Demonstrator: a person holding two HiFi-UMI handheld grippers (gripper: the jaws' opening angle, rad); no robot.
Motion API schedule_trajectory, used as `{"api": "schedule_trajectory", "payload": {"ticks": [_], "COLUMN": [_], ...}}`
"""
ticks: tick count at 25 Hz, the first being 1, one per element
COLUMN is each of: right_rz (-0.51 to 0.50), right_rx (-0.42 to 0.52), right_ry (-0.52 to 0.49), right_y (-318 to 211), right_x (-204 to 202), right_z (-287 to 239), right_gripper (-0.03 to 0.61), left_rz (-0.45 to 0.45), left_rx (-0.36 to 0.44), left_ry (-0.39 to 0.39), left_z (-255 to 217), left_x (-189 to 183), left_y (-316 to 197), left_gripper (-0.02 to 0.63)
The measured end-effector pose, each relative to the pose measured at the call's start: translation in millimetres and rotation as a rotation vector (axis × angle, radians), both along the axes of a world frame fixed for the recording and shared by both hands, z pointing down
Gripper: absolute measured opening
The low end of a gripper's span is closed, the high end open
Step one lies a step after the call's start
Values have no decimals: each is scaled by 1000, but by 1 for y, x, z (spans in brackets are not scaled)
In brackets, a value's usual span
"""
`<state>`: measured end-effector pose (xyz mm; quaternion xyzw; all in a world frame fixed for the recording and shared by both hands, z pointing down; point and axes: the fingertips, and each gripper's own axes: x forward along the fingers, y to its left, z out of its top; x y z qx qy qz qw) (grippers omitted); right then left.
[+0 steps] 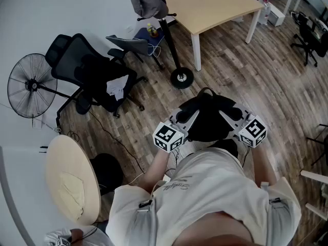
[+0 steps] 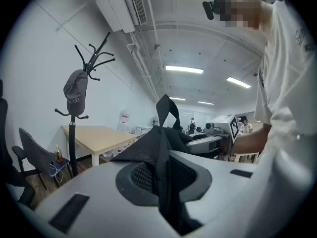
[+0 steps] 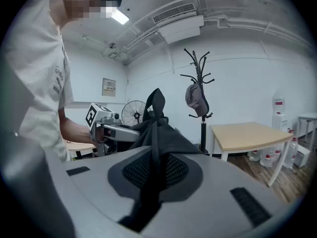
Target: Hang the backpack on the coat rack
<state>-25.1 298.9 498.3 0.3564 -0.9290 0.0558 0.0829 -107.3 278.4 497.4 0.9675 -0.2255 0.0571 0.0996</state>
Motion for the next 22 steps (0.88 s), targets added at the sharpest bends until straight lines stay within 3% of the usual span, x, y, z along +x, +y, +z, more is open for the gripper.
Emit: {"api": "schedule_trajectory", "payload": {"ticks": [10,22], "right_rz": [-9,-89], "right_rx": [-17,-77], "right_ry": [-8,-62], "right_y": [-43,-150], "right_x": [12,60], "right_z": [-1,16], "right_gripper": [34,34], "left_rz": [-13,-86], "left_rx": [-35,-77], "left_ry": [-5,-62], "left_z": [-1,13], "left_x": [11,57], "left_y": [-40,-141], "left_gripper": [48,48]}}
